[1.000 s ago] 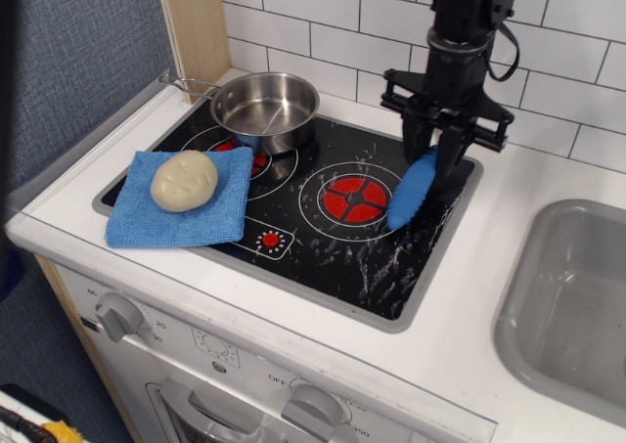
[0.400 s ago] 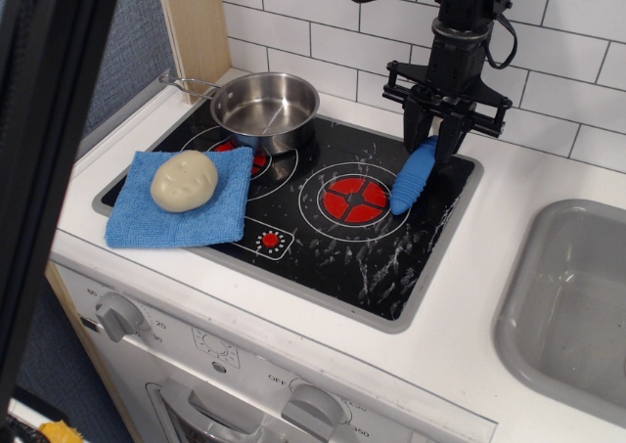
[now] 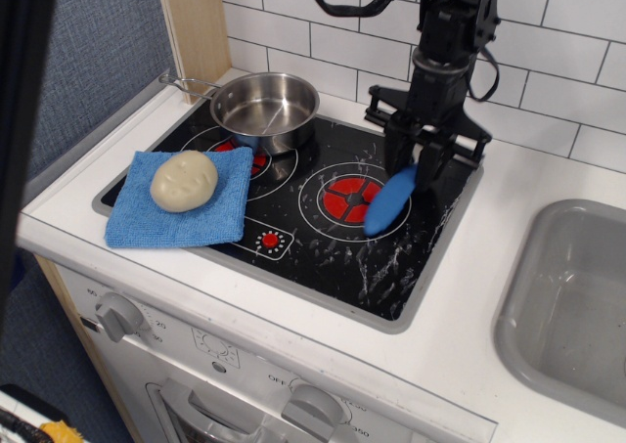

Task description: Pick up the blue spoon and move it slightly up

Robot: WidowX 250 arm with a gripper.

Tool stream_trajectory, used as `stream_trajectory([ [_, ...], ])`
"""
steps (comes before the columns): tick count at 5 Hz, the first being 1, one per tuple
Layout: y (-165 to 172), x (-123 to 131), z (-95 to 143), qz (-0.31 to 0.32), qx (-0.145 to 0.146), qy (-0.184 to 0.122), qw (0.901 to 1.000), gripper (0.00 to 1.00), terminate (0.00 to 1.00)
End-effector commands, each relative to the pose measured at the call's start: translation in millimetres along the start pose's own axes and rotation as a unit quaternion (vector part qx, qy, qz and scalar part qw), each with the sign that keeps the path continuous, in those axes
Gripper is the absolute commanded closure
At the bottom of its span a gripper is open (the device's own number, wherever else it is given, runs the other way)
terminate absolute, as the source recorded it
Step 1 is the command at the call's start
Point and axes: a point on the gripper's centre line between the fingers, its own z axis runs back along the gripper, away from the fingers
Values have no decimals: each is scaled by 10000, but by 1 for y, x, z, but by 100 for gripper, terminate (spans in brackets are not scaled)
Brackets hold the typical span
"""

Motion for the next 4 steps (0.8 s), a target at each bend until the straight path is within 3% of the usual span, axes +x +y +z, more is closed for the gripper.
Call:
stream_trajectory([
  [1,5,-5,16,45,-40,-236,9997,0,0],
  [2,8,-4,25,53,-41,-304,9995,0,0],
  [4,19,-29,71,-175,-107,-773,9968,0,0],
])
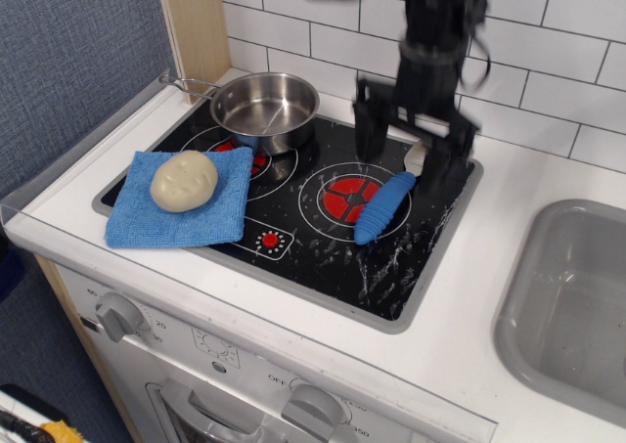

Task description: Pick up the blue spoon and move it slightly up

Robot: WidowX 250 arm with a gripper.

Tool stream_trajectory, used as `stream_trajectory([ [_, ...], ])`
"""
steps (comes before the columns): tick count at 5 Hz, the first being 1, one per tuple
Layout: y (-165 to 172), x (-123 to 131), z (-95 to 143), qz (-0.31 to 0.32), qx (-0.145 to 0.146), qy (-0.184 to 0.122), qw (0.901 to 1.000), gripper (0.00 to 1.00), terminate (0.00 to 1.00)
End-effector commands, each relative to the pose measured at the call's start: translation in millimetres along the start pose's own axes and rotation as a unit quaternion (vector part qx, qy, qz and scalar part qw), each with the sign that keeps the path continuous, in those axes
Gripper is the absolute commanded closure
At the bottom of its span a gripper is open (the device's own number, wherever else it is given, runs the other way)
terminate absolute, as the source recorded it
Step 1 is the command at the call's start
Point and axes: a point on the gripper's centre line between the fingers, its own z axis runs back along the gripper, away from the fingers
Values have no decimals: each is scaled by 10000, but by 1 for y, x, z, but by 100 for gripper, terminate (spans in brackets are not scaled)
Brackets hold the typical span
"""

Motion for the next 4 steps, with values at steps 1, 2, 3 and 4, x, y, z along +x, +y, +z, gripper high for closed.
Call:
stream_trajectory([
  [1,21,-31,47,-104,-20,-526,9986,0,0],
  [2,21,-31,47,-104,-20,-526,9986,0,0],
  [3,21,-31,47,-104,-20,-526,9986,0,0],
  [4,21,-31,47,-104,-20,-526,9986,0,100],
])
